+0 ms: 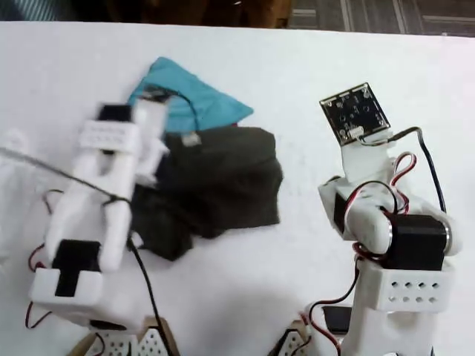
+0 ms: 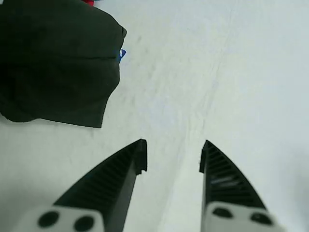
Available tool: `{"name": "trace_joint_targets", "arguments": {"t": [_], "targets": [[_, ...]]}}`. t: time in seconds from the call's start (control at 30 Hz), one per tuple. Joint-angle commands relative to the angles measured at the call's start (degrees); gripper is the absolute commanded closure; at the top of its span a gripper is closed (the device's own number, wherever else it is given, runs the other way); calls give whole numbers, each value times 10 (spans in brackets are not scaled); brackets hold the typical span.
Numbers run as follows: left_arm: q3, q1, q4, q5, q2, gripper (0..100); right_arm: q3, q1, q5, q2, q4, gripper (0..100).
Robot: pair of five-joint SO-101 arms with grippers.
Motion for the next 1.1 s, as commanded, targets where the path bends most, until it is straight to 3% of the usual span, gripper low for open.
{"name": "trace_joint_targets", "arguments": {"t": [0.0, 0.3, 0.4, 0.5, 0.63, 0.73, 0.83, 0.93, 1.07], "targets": [[-186, -105, 113, -33, -25, 976, -2, -1, 4, 0, 1, 807], [-415, -444, 102, -146, -91, 976, -2, -5, 4, 0, 0, 807], [-465, -561, 60, -153, -83, 976, -2, -5, 4, 0, -3, 807], [-465, -633, 13, -152, -57, 976, -2, -5, 4, 0, -5, 807], [-446, -643, 7, -156, 24, 974, -1, -5, 4, 0, -7, 807], [-420, -622, 15, -200, 86, 967, -1, -5, 4, 0, -7, 807], [-407, -593, 68, -251, 137, 882, -1, -5, 4, 0, -7, 807], [-410, -578, 89, -243, 164, 755, -1, -5, 4, 0, -7, 807], [-461, -564, 103, -240, 164, 754, -1, -5, 4, 0, -3, 807]]}}
